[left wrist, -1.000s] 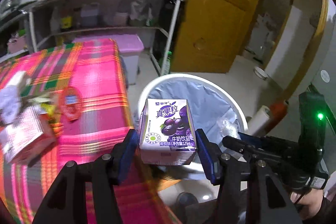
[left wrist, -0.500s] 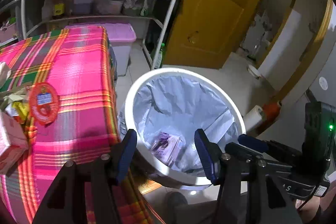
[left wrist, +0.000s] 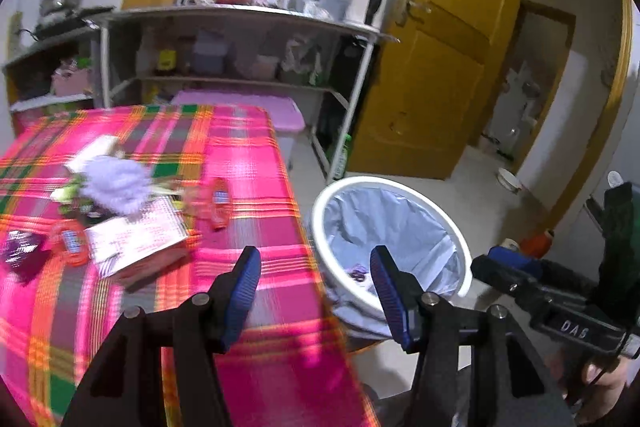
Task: Collect trash
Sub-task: 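Move the right gripper over the bin and release the plastic bag, then grasp the pink-white milk carton with left while right grasps the red lid, then carry both items over the bin and open both grippers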
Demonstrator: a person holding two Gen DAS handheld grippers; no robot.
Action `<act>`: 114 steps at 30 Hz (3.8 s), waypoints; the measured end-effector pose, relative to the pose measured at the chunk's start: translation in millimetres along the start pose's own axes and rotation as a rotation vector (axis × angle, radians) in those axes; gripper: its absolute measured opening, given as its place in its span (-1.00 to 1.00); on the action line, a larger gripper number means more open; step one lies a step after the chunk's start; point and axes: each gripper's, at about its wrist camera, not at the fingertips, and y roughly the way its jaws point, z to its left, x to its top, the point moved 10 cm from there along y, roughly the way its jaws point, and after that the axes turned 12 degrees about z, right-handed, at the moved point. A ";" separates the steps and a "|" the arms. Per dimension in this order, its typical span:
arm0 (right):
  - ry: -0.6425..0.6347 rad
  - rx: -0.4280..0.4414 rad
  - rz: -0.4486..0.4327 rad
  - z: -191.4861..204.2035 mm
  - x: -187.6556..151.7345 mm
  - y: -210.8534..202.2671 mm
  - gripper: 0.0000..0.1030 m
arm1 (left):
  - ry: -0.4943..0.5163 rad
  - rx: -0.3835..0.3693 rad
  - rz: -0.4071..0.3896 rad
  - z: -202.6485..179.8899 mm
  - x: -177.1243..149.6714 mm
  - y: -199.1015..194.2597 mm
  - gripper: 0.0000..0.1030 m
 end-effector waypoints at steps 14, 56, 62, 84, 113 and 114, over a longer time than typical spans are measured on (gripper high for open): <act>-0.137 0.108 0.049 80.4 -10.5 22.0 0.06 | -0.081 0.138 -0.050 68.7 -37.7 -53.6 -0.02; -0.192 0.112 0.148 98.4 21.8 92.3 0.06 | 0.120 0.070 0.093 121.0 3.3 34.4 -0.22; -0.252 0.146 0.175 113.9 33.6 113.1 0.06 | 0.066 0.051 0.042 117.8 -4.7 13.0 -0.30; -0.287 0.230 0.256 141.7 82.4 191.6 0.16 | -0.029 0.046 0.033 138.9 -33.3 -3.9 -0.30; -0.133 0.168 0.079 80.4 10.8 42.7 -0.14 | 0.019 -0.007 0.014 63.8 -48.1 -29.3 -0.31; -0.124 0.161 0.071 75.3 10.2 37.9 -0.14 | 0.025 -0.012 0.012 58.5 -47.2 -29.9 -0.31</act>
